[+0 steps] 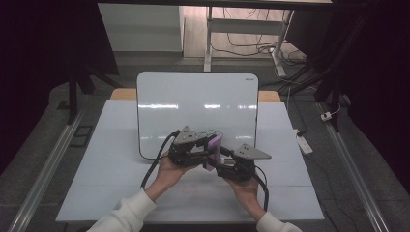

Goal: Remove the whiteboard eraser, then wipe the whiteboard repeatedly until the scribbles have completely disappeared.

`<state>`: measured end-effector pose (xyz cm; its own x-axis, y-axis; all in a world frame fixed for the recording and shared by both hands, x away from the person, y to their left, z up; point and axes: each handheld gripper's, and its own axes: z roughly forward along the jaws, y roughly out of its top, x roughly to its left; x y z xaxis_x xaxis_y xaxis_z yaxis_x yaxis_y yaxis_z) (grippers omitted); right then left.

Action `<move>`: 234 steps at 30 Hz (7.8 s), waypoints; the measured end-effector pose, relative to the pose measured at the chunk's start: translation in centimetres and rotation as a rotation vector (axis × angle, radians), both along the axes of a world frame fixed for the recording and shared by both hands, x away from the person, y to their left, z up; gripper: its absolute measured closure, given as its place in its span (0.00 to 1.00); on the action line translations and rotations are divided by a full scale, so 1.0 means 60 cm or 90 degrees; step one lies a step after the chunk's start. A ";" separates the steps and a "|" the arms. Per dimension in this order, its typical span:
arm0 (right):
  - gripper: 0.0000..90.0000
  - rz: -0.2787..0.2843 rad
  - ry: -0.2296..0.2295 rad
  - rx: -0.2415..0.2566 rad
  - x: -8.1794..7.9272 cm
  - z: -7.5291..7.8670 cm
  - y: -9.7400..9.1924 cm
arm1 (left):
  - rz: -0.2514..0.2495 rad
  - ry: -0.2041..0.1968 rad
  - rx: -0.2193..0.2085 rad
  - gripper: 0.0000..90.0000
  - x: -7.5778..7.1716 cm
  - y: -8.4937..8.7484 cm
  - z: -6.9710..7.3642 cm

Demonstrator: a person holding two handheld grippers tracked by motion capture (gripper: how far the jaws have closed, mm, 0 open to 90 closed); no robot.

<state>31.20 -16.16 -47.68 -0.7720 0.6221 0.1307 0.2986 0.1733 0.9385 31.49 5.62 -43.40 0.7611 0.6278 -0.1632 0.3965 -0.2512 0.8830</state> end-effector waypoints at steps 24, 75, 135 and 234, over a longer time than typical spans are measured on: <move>0.44 -0.025 -0.043 -0.050 0.011 0.010 -0.040 | 0.124 0.064 0.070 0.24 -0.101 0.226 -0.071; 0.45 -0.139 -0.174 -0.265 0.063 0.048 -0.015 | 0.169 0.125 0.096 0.21 -0.115 0.290 -0.121; 0.46 -0.113 -0.166 -0.287 0.079 0.026 0.084 | 0.178 0.128 0.098 0.21 -0.116 0.300 -0.122; 0.46 -0.121 -0.176 -0.280 0.086 0.033 0.122 | 0.166 0.127 0.094 0.20 -0.118 0.295 -0.122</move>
<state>36.37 -8.86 -45.69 -0.6099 0.7041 -0.3637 0.1160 0.5333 0.8379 24.42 23.30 -50.73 0.5350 0.8242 -0.1859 0.6249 -0.2378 0.7436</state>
